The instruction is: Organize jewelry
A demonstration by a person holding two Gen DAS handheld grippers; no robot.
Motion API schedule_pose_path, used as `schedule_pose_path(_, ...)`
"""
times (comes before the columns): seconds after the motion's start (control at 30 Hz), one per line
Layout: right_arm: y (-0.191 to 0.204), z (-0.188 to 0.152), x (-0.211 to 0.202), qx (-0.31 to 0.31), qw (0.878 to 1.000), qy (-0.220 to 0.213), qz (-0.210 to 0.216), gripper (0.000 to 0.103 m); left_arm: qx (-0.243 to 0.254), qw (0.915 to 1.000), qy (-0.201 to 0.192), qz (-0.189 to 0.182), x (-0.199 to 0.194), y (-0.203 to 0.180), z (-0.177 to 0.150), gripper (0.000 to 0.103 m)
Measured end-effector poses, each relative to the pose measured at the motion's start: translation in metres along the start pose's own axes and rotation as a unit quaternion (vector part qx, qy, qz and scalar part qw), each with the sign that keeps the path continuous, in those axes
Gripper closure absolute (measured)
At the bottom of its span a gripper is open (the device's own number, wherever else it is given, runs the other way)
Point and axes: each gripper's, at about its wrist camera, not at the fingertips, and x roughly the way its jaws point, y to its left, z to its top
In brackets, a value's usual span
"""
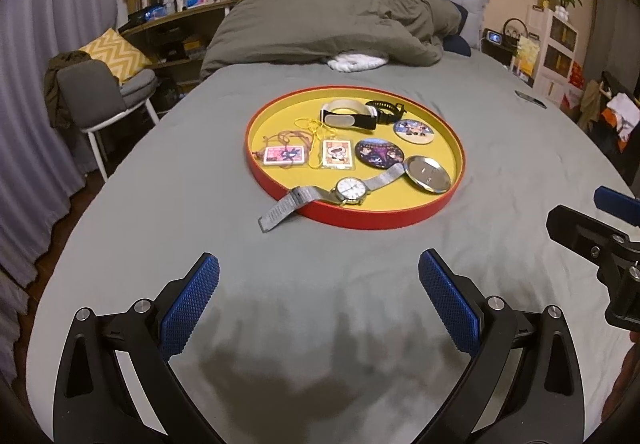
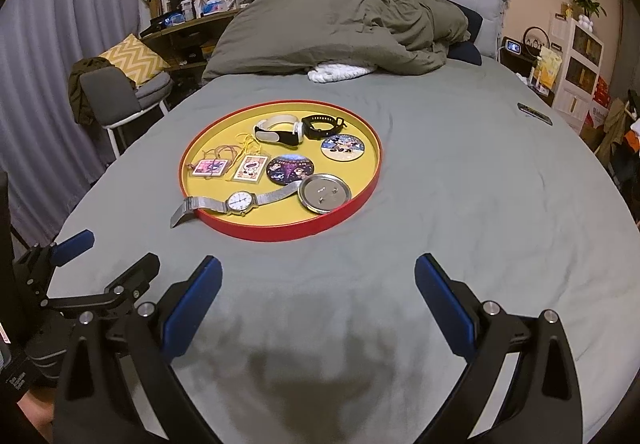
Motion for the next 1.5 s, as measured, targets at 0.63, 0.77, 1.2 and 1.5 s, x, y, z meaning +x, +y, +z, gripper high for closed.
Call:
schedule_pose_path(0.63,0.003,0.002,0.003,-0.011,1.000,0.001,0.000,0.010,0.000,1.0000,-0.001,-0.007,0.000,-0.002,-0.001,0.006)
schedule_pose_path(0.77,0.010,0.006,0.000,-0.026,1.000,-0.004,-0.003,0.010,-0.003,1.0000,0.006,-0.005,-0.002,0.001,0.003,0.006)
schedule_pose_path(1.2,0.028,0.018,-0.009,-0.040,0.999,-0.030,0.010,0.010,-0.017,0.9998,0.004,-0.006,-0.022,0.024,0.024,0.006)
schedule_pose_path(1.5,0.024,0.031,0.009,-0.023,0.999,-0.027,0.024,0.010,-0.040,0.9990,0.008,-0.019,0.003,0.042,0.038,0.006)
